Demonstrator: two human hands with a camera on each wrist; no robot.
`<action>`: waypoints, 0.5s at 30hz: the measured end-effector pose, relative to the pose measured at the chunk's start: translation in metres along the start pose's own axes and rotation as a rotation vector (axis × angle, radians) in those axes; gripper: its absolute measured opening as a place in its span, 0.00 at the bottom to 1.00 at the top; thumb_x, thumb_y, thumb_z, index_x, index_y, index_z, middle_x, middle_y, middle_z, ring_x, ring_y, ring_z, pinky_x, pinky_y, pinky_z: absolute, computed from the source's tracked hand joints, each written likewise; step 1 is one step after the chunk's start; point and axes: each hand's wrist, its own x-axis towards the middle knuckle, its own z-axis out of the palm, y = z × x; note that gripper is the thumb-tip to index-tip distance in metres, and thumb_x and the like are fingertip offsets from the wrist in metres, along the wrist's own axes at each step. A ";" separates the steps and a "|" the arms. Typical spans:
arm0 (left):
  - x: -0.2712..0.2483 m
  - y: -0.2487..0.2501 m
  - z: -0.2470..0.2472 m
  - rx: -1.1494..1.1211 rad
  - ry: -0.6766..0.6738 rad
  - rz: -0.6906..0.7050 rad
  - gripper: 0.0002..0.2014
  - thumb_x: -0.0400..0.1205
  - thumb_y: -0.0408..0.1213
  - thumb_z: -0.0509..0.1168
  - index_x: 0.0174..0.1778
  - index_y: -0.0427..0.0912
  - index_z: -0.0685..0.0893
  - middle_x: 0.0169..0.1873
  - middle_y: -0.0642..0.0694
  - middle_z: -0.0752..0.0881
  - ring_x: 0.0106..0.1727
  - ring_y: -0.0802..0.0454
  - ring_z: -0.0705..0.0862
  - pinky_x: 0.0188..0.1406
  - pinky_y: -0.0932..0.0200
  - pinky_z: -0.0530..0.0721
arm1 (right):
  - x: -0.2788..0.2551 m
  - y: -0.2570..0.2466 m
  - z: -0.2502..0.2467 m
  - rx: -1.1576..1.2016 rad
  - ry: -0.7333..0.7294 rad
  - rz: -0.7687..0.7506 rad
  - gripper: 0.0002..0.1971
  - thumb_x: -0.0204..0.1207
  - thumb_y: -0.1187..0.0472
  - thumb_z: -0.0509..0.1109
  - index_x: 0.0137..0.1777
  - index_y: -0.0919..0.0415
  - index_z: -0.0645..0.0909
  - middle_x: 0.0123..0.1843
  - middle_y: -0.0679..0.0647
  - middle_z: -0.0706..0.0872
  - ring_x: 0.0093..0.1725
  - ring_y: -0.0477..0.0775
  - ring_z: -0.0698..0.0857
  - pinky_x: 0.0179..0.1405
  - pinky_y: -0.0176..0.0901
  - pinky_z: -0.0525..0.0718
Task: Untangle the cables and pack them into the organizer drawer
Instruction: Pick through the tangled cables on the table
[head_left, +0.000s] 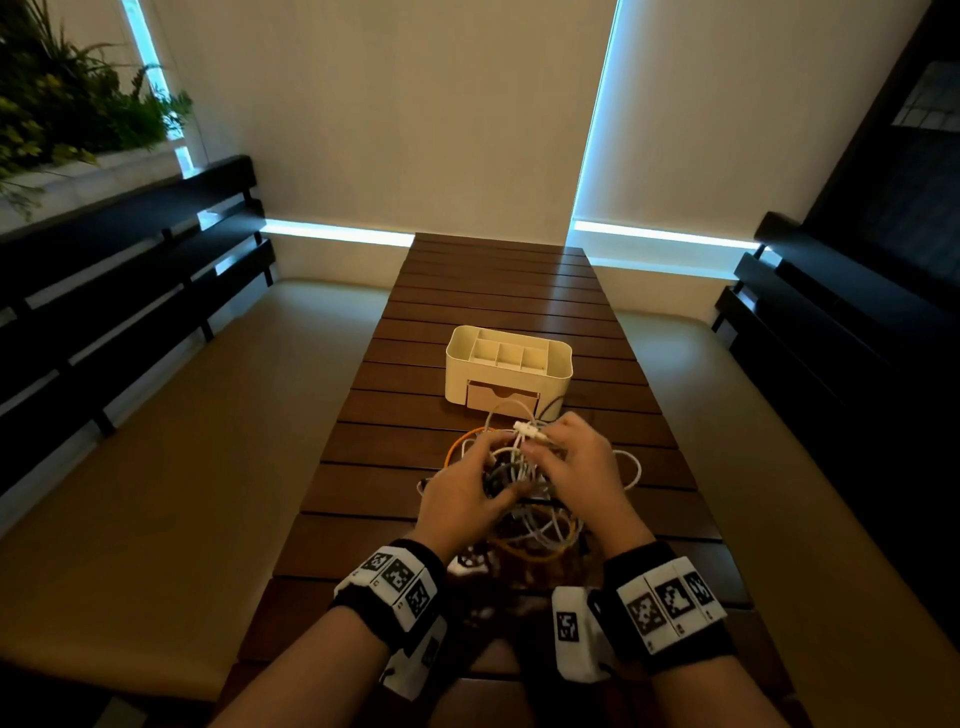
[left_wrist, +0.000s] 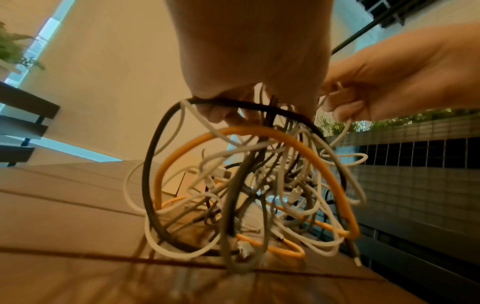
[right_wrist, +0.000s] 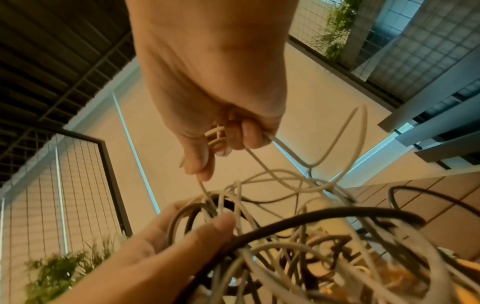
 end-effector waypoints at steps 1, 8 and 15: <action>0.002 0.002 -0.003 0.028 0.008 -0.002 0.26 0.77 0.58 0.66 0.70 0.62 0.68 0.51 0.55 0.88 0.48 0.55 0.87 0.40 0.61 0.82 | 0.000 -0.004 -0.003 0.069 0.051 -0.015 0.05 0.76 0.61 0.71 0.46 0.62 0.87 0.37 0.42 0.74 0.37 0.40 0.75 0.36 0.31 0.73; 0.018 -0.017 -0.014 0.103 -0.080 -0.172 0.21 0.73 0.66 0.64 0.51 0.55 0.83 0.42 0.55 0.87 0.49 0.52 0.85 0.50 0.49 0.83 | -0.004 -0.018 -0.016 0.399 0.363 -0.018 0.05 0.76 0.67 0.70 0.38 0.63 0.81 0.39 0.49 0.75 0.36 0.36 0.77 0.36 0.24 0.76; 0.021 -0.006 -0.011 -0.361 -0.223 -0.177 0.20 0.72 0.55 0.73 0.57 0.54 0.81 0.56 0.55 0.84 0.59 0.54 0.82 0.63 0.46 0.80 | -0.010 0.001 -0.005 0.339 0.092 0.210 0.10 0.79 0.61 0.66 0.36 0.54 0.79 0.41 0.63 0.83 0.40 0.58 0.81 0.42 0.54 0.80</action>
